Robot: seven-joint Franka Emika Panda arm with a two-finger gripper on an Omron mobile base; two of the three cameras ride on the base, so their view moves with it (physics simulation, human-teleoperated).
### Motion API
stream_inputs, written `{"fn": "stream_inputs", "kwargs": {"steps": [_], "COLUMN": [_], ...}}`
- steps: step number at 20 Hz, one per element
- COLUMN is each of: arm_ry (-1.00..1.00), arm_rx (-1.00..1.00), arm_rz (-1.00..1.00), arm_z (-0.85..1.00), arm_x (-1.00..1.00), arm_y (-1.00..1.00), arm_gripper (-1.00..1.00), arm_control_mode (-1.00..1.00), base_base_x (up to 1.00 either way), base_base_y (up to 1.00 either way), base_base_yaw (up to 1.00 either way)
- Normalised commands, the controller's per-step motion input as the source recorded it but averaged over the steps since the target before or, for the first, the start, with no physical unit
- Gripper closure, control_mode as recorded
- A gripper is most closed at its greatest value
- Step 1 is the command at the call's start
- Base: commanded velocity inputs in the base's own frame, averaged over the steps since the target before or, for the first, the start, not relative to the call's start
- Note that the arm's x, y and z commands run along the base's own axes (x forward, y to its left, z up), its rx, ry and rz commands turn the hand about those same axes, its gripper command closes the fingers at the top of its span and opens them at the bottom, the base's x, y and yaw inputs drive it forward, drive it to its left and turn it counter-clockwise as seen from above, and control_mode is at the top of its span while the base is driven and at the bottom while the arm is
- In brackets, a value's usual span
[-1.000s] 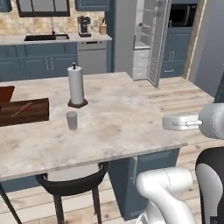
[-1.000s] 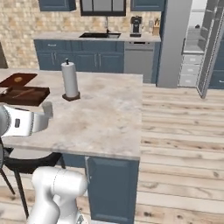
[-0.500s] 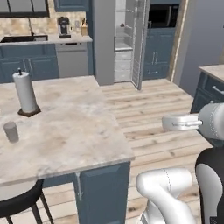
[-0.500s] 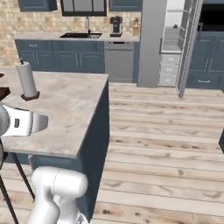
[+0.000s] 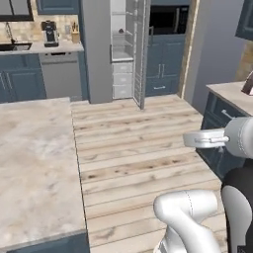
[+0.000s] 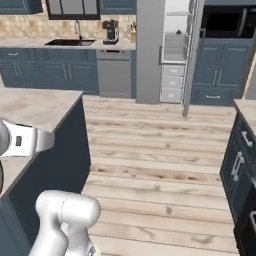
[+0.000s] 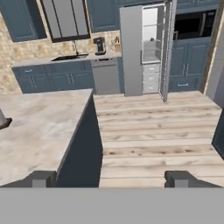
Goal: Take the donut and cake from the fridge and place them on the empty tray on the dining counter.
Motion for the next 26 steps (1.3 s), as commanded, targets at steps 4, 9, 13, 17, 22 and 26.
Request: {"fn": "stream_inputs", "kwargs": {"steps": [4, 9, 13, 17, 22, 26], "arm_ry": [0.0, 0.0, 0.0, 0.0, 0.0, 0.0], "arm_rx": [0.0, 0.0, 0.0, 0.0, 0.0, 0.0], "arm_rz": [0.0, 0.0, 0.0, 0.0, 0.0, 0.0], "arm_z": [0.0, 0.0, 0.0, 0.0, 0.0, 0.0], "arm_x": [0.0, 0.0, 0.0, 0.0, 0.0, 0.0], "arm_y": [0.0, 0.0, 0.0, 0.0, 0.0, 0.0], "arm_gripper": [-1.0, -1.0, -1.0, -1.0, -1.0, -1.0], "arm_control_mode": [1.0, 1.0, 1.0, 1.0, 1.0, 1.0], "base_base_x": [1.0, 1.0, 1.0, 1.0, 1.0, 1.0], "base_base_y": [-1.0, -0.55, 0.11, 0.29, 0.04, 0.0], "base_base_yaw": [0.13, 0.14, 0.0, -0.02, 0.0, 0.0]}}
